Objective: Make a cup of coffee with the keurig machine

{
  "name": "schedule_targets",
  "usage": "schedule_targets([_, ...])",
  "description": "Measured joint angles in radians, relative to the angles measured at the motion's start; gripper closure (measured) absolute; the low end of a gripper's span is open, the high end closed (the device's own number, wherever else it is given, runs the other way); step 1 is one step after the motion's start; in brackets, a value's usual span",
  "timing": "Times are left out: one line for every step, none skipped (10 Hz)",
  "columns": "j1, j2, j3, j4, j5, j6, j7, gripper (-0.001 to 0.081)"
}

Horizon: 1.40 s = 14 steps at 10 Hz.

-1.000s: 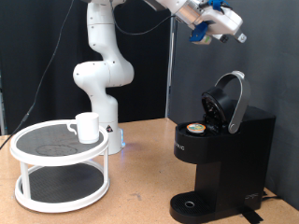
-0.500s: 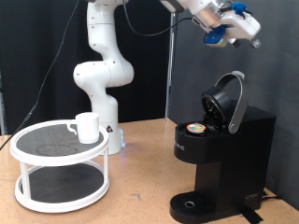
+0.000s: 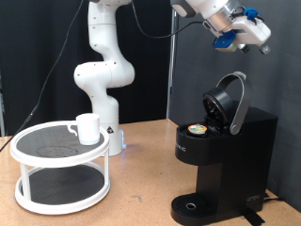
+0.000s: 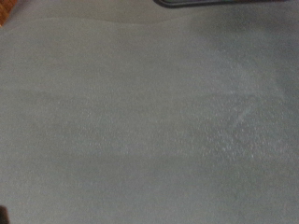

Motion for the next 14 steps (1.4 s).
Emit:
schedule_targets([0.000,0.007,0.003,0.000,-0.019,0.002,0.005,0.0072])
schedule_targets([0.000,0.015,0.006,-0.001,-0.034,0.001,0.007,0.0072])
schedule_targets([0.000,0.021,0.008,-0.001,-0.044,-0.001,0.007,0.0193])
schedule_targets([0.000,0.026,0.011,-0.003,-0.049,-0.002,0.008,0.0193])
schedule_targets([0.000,0.030,0.014,-0.004,-0.050,-0.002,0.008,0.0329])
schedule_targets([0.000,0.035,0.016,-0.005,-0.050,-0.002,0.008,0.0329])
schedule_targets([0.000,0.039,0.018,-0.006,-0.050,-0.002,0.008,0.0515])
schedule_targets([0.000,0.040,0.019,-0.008,-0.052,-0.002,0.008,0.0515])
schedule_targets([0.000,0.041,0.019,-0.011,-0.055,-0.002,0.008,0.0709])
schedule_targets([0.000,0.041,0.019,-0.013,-0.060,-0.002,0.008,0.0786])
schedule_targets([0.000,0.041,0.019,-0.016,-0.070,-0.002,0.008,0.0786])
schedule_targets([0.000,0.041,0.019,-0.021,-0.080,-0.002,0.009,0.0786])
schedule_targets([-0.001,0.041,0.019,-0.026,-0.088,-0.002,0.009,0.0803])
schedule_targets([-0.002,0.041,0.019,-0.030,-0.091,-0.002,0.009,0.0803])
